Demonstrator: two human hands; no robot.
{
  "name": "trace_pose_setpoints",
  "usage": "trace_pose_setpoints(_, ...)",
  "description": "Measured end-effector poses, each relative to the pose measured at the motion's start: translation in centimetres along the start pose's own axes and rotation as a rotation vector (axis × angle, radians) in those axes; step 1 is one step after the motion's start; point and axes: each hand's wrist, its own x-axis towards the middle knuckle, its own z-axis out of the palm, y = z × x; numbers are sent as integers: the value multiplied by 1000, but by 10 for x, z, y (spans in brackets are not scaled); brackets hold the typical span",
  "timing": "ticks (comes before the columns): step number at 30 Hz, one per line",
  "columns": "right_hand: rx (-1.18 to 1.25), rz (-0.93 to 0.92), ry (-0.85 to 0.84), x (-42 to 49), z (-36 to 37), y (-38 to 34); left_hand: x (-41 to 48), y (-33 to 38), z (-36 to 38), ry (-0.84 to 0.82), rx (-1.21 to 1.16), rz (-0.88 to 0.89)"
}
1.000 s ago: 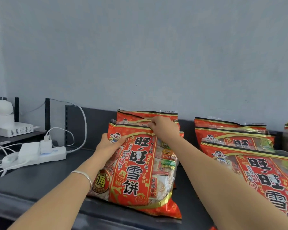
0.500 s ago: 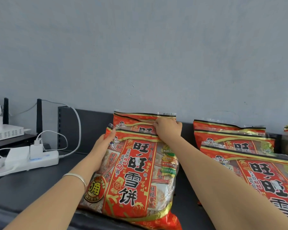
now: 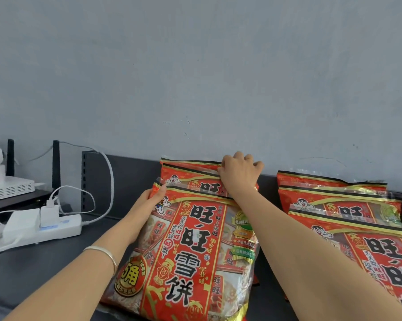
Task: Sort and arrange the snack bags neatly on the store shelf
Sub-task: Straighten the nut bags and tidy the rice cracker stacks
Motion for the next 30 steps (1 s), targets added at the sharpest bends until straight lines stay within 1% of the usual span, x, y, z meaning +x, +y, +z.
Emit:
trace_pose_setpoints(2,-3,-9,31,6,-1,1,5,7,1,-18,20,19)
trace_pose_setpoints(4,-29,-6,-43,12,-1,4,10,14,3,-27,26,22)
trace_pose_setpoints(6,-44,6,-127,17,0,8,14,19,5,-25,-17,-39)
trace_pose_setpoints(8,-59,4,-149,21,0,11,19,21,4,3,-82,-137)
trace_pose_setpoints(12,-65,15,-123,23,-2,17,26,19,5,10,-107,-223)
trace_pose_setpoints(15,-52,75,-84,21,-3,23,28,20,6,3,-86,-205)
trace_pose_setpoints(19,-23,131,-74,17,-8,26,27,25,6,12,-56,-173)
trace_pose_setpoints(21,30,151,-81,15,-7,26,26,32,9,30,3,-151)
trace_pose_setpoints(23,69,152,-98,13,-5,26,29,44,14,88,94,-96)
trace_pose_setpoints(26,50,123,-114,12,-6,30,39,59,26,135,271,-37)
trace_pose_setpoints(28,42,101,-116,11,-6,31,49,62,35,189,382,-38)
trace_pose_setpoints(30,45,88,-109,10,-5,33,58,59,39,279,492,-53)
